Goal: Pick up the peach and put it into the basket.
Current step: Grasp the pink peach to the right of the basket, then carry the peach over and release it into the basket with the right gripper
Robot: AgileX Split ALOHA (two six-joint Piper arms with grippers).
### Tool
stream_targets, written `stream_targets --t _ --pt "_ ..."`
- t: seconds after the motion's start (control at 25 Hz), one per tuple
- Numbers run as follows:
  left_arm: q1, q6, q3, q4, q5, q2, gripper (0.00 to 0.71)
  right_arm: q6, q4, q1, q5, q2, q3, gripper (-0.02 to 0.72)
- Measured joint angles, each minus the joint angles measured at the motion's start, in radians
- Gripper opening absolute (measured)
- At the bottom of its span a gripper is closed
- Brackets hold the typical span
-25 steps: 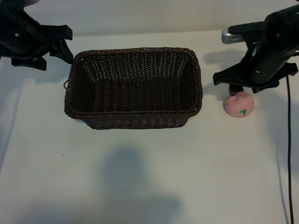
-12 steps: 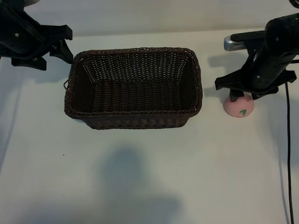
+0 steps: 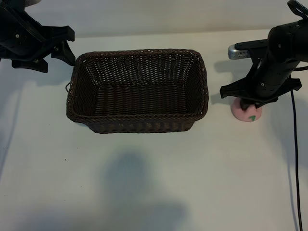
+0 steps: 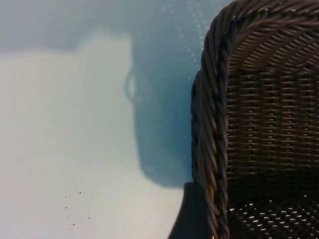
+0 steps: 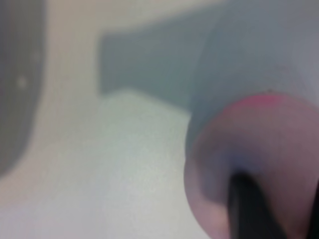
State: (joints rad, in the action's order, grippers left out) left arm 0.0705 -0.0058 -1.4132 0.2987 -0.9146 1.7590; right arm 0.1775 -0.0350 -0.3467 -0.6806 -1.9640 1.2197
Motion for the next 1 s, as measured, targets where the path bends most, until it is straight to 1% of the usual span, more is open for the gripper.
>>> stream_targets --t 0.08,0.12,0.2,0.64,0.8,1.0 --pt "0.0 0.0 0.0 0.0 0.0 0.0 0.588 0.007 0.003 0.0 -0.001 0.0 0.0 0.1" --pt "0.0 0.0 0.0 0.0 0.0 0.0 0.588 0.009 0.003 0.0 -0.001 0.0 0.0 0.069" --pt "0.0 0.0 0.0 0.0 0.0 0.0 0.588 0.012 0.005 0.0 -0.006 0.0 0.0 0.045" --pt "0.0 0.0 0.0 0.0 0.0 0.0 0.588 0.013 0.006 0.0 -0.063 0.063 0.0 0.041" --pt "0.0 0.0 0.0 0.0 0.0 0.0 0.588 0.014 0.011 0.0 -0.137 0.11 0.026 0.041" --pt "0.0 0.0 0.0 0.0 0.0 0.0 0.588 0.007 0.012 0.0 -0.266 0.121 0.145 0.041"
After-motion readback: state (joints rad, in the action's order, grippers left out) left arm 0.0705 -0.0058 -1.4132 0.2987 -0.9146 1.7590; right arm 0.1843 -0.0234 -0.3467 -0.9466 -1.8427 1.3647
